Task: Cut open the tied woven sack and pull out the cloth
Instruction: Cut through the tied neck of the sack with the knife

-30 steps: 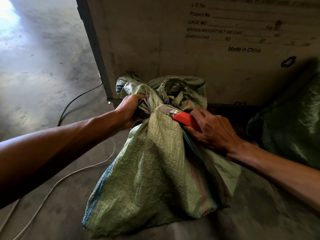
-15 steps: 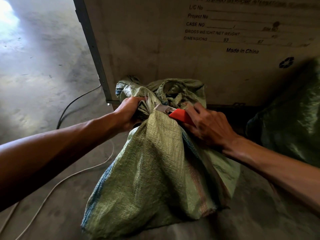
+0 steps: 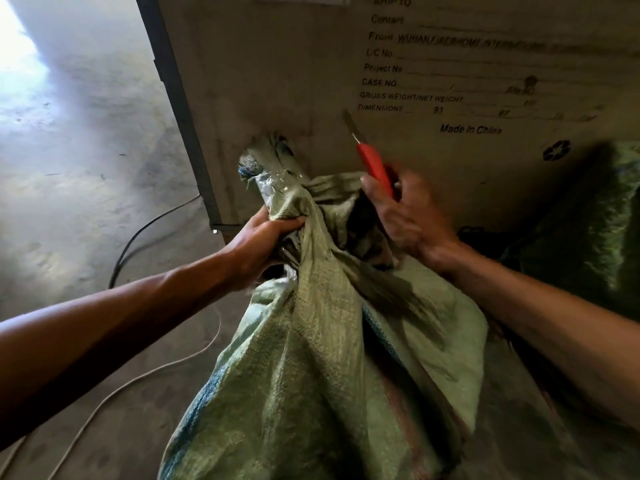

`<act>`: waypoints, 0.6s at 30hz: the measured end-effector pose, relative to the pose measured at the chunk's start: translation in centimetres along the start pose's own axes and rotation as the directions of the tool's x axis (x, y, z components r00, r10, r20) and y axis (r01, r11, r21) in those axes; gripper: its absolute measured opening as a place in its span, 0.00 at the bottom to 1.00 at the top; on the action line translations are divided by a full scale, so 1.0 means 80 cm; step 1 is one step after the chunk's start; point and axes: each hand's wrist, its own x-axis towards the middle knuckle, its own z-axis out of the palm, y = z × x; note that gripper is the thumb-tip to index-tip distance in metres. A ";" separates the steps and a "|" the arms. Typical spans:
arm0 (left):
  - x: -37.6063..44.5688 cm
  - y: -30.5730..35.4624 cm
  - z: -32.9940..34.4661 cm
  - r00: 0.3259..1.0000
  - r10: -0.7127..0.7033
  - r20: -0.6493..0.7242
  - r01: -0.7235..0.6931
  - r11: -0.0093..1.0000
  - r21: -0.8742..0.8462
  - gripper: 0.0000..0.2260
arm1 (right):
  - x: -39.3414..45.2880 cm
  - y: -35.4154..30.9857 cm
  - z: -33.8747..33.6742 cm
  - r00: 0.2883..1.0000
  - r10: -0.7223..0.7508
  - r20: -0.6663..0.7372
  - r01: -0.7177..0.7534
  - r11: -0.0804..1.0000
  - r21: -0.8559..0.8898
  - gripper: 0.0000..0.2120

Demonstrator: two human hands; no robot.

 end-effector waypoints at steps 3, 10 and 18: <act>-0.015 0.009 0.009 0.985 0.136 0.111 -0.147 0.984 0.101 0.19 | 0.002 -0.004 0.006 0.994 0.102 -0.050 -0.094 0.985 0.143 0.12; -0.024 0.047 0.014 0.934 0.140 0.328 -0.232 0.937 0.261 0.19 | 0.009 0.003 0.014 0.962 0.273 0.003 -0.247 0.868 0.430 0.16; -0.018 0.061 0.015 0.974 0.225 -0.038 -0.219 0.970 0.108 0.15 | -0.004 -0.006 0.014 0.979 0.202 0.036 -0.205 0.958 0.200 0.11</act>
